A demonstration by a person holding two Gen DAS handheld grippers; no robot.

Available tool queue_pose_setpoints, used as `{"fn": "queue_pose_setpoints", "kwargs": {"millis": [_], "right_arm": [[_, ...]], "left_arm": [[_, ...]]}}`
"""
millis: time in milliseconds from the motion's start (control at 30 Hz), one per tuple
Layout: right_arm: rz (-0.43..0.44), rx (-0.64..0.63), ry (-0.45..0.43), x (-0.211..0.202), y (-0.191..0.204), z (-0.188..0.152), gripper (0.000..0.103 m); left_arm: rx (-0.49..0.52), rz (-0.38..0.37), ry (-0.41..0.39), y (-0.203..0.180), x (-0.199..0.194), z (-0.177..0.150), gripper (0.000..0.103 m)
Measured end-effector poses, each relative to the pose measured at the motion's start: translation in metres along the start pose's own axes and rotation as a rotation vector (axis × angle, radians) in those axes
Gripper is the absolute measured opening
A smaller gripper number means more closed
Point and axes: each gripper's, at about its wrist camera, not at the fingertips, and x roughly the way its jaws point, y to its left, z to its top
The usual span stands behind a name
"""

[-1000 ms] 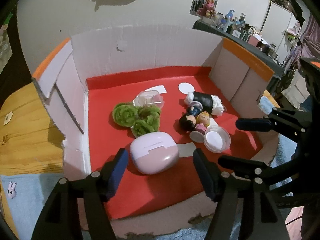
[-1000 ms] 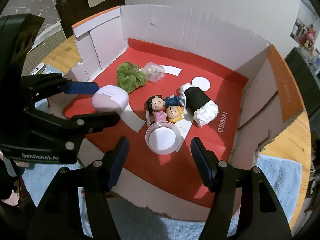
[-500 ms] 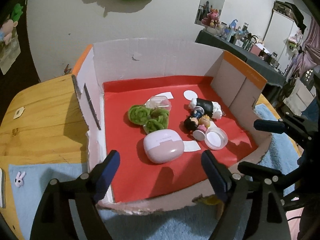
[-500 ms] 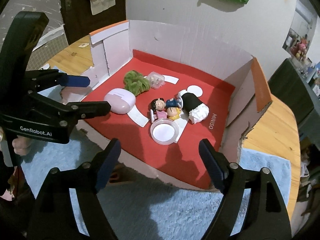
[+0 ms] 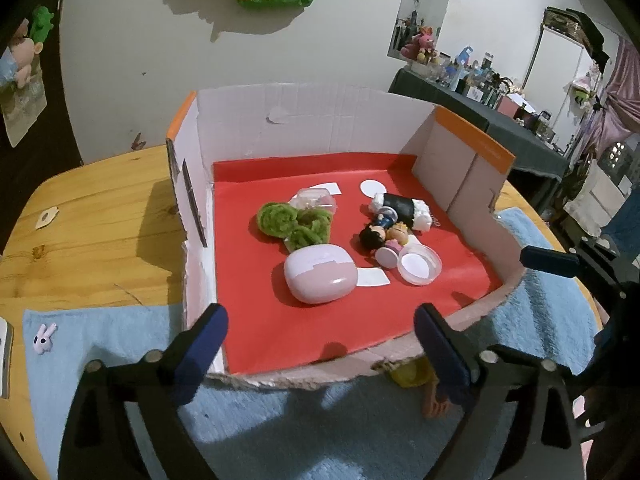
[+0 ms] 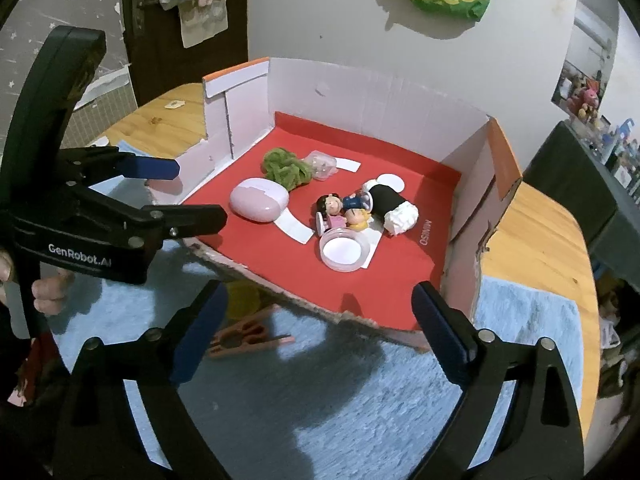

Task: Organize objects
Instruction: 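Withdraw both tools up and out of the red box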

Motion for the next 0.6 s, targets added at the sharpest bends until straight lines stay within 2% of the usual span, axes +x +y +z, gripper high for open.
{"fn": "queue_pose_setpoints", "kwargs": {"millis": [267, 600], "right_arm": [[-0.017, 0.004, -0.023, -0.012, 0.009, -0.009, 0.095], [0.008, 0.035, -0.022, -0.016, 0.015, -0.025, 0.098]], "left_arm": [[0.007, 0.003, -0.018, -0.005, -0.011, -0.009, 0.098], [-0.012, -0.003, -0.013, -0.007, -0.017, -0.02, 0.101]]}}
